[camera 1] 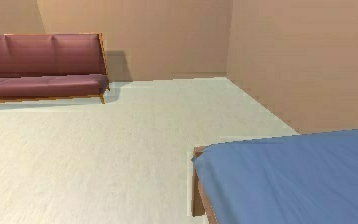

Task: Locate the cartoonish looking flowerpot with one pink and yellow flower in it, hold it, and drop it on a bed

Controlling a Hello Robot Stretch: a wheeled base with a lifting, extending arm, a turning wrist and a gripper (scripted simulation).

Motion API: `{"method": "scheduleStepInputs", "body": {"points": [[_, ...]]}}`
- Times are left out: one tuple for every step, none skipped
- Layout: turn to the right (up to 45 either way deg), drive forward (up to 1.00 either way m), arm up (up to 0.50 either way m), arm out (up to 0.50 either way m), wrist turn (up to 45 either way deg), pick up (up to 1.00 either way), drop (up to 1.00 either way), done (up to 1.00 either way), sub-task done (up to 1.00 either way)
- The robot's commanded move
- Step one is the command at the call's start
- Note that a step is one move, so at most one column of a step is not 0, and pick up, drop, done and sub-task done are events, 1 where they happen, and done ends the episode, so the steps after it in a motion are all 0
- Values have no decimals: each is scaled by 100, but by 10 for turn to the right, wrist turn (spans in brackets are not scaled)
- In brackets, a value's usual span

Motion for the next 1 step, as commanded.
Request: {"method": "scheduleStepInputs", "body": {"points": [[0,0,10,0,0,0,0,0,0]]}}
